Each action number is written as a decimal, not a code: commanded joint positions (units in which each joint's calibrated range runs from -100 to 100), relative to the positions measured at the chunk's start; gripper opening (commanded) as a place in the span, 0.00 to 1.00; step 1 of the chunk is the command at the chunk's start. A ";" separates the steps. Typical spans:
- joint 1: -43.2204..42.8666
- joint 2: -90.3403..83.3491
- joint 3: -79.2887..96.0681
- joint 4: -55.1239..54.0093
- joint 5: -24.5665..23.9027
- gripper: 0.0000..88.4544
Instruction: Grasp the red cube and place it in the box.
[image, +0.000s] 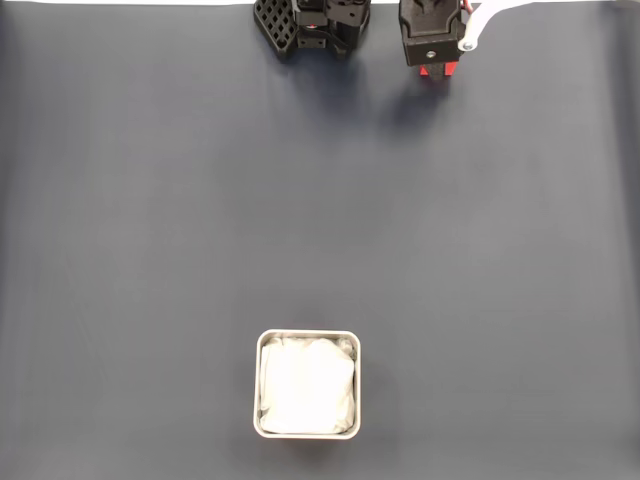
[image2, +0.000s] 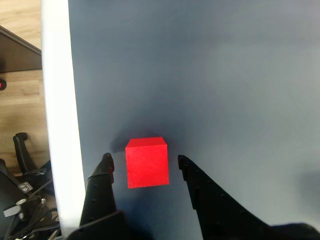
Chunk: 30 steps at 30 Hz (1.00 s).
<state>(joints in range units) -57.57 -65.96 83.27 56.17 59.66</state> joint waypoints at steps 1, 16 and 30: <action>-0.60 0.71 0.03 -1.66 0.10 0.35; -1.38 1.92 1.76 -3.71 -0.05 0.35; -2.45 1.83 1.85 -3.95 -0.93 0.28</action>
<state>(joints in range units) -59.35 -64.22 85.26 53.06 59.22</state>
